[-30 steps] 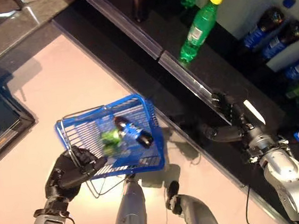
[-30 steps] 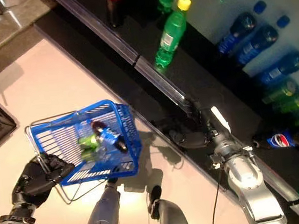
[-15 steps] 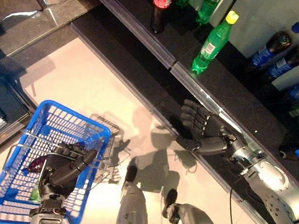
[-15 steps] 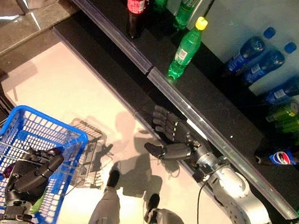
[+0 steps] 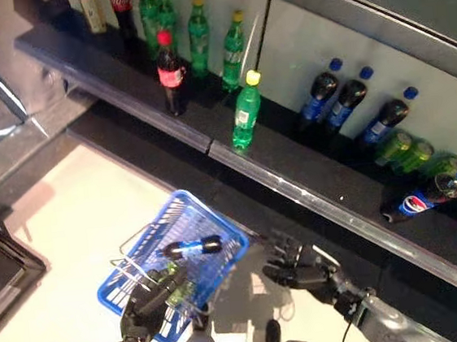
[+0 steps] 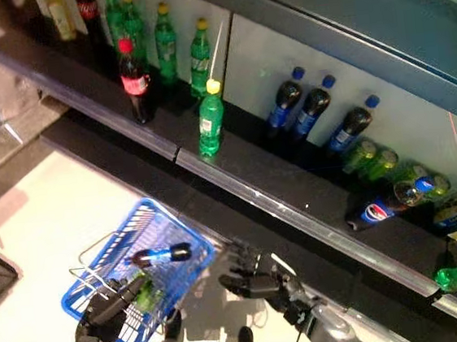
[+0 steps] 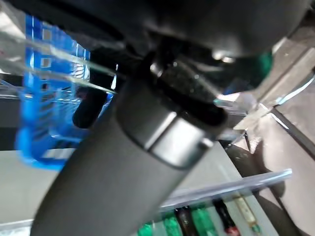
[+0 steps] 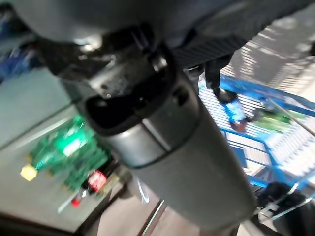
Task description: Pick up the drink and place into the basket.
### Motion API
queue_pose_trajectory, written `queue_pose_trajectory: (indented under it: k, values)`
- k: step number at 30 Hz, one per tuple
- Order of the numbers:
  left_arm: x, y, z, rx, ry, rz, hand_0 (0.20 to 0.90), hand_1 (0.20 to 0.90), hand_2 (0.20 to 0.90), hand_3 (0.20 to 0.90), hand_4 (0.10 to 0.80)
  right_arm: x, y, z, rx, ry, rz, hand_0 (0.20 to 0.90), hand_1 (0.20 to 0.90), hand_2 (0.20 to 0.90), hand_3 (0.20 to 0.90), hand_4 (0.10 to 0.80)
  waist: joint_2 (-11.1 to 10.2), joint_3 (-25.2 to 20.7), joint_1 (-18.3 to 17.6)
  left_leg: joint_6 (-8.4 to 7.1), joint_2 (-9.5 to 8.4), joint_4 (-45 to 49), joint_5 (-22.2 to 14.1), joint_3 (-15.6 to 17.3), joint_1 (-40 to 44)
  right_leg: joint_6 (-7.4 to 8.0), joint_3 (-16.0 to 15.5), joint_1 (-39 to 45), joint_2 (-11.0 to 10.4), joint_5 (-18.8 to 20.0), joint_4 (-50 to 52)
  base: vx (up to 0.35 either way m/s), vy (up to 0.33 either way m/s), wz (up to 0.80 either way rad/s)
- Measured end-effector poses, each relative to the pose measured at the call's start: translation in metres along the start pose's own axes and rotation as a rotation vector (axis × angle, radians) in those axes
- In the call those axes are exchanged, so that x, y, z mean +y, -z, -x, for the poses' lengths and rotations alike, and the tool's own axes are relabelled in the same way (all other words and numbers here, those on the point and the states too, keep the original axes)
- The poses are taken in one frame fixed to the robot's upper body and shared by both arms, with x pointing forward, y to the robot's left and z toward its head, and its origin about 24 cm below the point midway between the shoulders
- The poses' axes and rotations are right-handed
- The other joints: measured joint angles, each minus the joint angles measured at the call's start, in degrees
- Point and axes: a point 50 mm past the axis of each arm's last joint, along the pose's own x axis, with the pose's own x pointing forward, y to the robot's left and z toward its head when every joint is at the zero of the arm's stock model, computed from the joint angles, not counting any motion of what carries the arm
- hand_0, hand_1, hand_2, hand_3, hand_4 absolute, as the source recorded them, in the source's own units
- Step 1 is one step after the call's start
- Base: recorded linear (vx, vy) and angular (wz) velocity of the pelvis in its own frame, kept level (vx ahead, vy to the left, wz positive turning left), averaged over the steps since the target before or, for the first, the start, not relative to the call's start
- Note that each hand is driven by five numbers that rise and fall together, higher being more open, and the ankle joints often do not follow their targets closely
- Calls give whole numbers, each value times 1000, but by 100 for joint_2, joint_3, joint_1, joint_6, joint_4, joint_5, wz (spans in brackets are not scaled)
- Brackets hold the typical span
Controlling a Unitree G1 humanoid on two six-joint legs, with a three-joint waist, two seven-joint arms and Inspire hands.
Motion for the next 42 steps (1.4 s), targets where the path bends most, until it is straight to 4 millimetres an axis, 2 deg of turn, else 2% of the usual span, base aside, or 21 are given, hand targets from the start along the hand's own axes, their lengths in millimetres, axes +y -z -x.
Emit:
queue_pose_trajectory:
  k: [5,7,9,11,15,20,21,22,24,25,26,27,28,29,30,31,33,36,37,38,42]
  values:
    - [11,33,-9,73,-153,88,300,300,300,200,100,-20,38,-1,127,113,-114,900,900,900,900,800,313,-355,-241,-33,46,-20,-17,34,80,-31,8,139,50,26,-175,-23,-64,-4]
    - [19,55,-7,137,-256,127,300,300,300,200,100,-32,55,1,195,197,-153,900,900,900,900,800,432,-511,-338,-48,92,-22,-27,89,120,-44,20,160,88,30,-183,-38,-116,-10]
    - [28,70,-1,172,-322,151,300,300,300,200,100,-38,70,3,233,257,-188,900,900,900,900,800,443,-579,-438,-94,161,-24,-56,151,186,-90,31,211,150,23,-186,-42,-120,-10]
    - [36,77,3,194,-385,163,300,300,300,200,100,-40,85,10,280,310,-215,900,900,900,900,800,448,-676,-461,-141,247,-25,-55,158,188,-149,41,203,234,27,-194,-52,-142,-4]
    - [55,77,15,149,-502,212,300,300,300,200,100,-51,109,26,369,440,-231,900,900,900,900,800,492,-927,-440,-198,399,-28,-102,187,190,-275,73,146,379,5,-202,-53,-142,-7]
    - [72,88,31,155,-646,247,300,300,300,200,100,-66,128,42,465,545,-221,900,900,900,900,800,746,-1135,-435,-284,578,-20,-81,273,192,-337,185,88,551,43,-210,-57,-137,-12]
    - [75,90,32,161,-667,242,300,300,300,200,100,-69,132,47,491,568,-211,900,900,900,900,800,799,-1167,-425,-323,623,-4,-61,274,193,-393,205,81,600,27,-206,-74,-92,-4]
    - [76,91,33,161,-675,237,300,300,300,200,100,-70,134,49,501,581,-211,900,900,900,900,800,824,-1158,-424,-392,627,66,-48,275,177,-427,206,72,653,20,-184,-97,-107,-15]
    - [77,92,32,167,-699,241,300,300,300,200,100,-74,137,55,523,614,-172,900,900,900,900,800,877,-1127,-383,-407,631,296,-96,270,147,-480,338,64,647,16,-115,-53,-49,-28]
    - [77,97,34,185,-720,245,300,300,300,200,100,-79,138,59,536,643,-157,900,900,900,900,800,860,-1132,-366,-489,451,678,-362,176,109,-524,522,4,575,66,-86,-14,-20,-44]
    - [77,100,34,189,-733,256,300,300,300,200,100,-81,140,62,549,658,-153,900,900,900,900,800,836,-1141,-352,-440,306,874,-451,95,58,-499,562,-40,481,65,-74,4,-14,-67]
    - [75,104,34,194,-745,271,300,300,300,200,100,-84,138,63,551,666,-138,900,900,900,900,800,784,-1163,-324,-398,-35,1193,-698,-235,-12,-470,805,-167,363,116,-42,17,6,-83]
    - [71,111,35,215,-749,275,300,300,300,200,100,-88,138,67,558,677,-121,900,900,900,900,800,854,-1237,-287,-210,-268,1165,-853,-403,25,-390,839,-327,305,168,18,49,66,-100]
    - [69,120,39,249,-758,270,300,300,300,200,100,-94,134,70,551,697,-99,900,900,900,900,800,1056,-1302,-306,169,-313,877,-919,-429,87,-230,796,-504,340,198,155,37,62,-77]
    - [69,120,39,261,-759,257,300,300,300,200,100,-94,134,70,553,699,-98,900,900,900,900,800,1029,-1261,-388,210,-346,764,-871,-391,132,-208,778,-539,310,198,214,39,66,-44]
    - [72,115,36,267,-747,209,300,300,300,200,100,-86,142,68,581,698,-116,900,900,900,900,800,915,-1203,-477,240,-363,510,-725,-349,270,-164,796,-512,263,218,206,8,-18,-12]
    - [72,105,28,280,-706,113,300,300,300,200,100,-73,157,68,604,707,-161,900,900,900,900,800,675,-1167,-584,221,-377,458,-715,-307,295,-113,798,-585,239,205,287,5,-75,-10]
    - [78,96,26,290,-700,39,300,300,300,200,100,-65,157,53,599,683,-168,900,900,900,900,800,404,-1177,-599,228,-321,342,-649,-165,397,-153,766,-818,253,47,699,-68,-188,-34]
    - [79,96,27,294,-706,38,300,300,300,200,100,-64,157,50,607,669,-145,900,900,900,900,800,368,-1184,-555,243,-252,274,-634,58,455,-200,490,-916,235,21,825,-115,-284,-73]
    - [80,98,29,304,-715,41,300,300,300,200,100,-63,157,49,624,661,-128,900,900,900,900,800,378,-1184,-442,232,-183,198,-613,201,514,-258,373,-946,241,-11,901,-110,-296,-72]
    - [70,105,23,357,-668,-14,300,300,300,200,100,-66,156,49,637,686,-118,900,900,900,900,800,486,-1176,-436,124,-18,149,-590,105,573,-308,306,-851,307,27,729,-108,-393,-4]
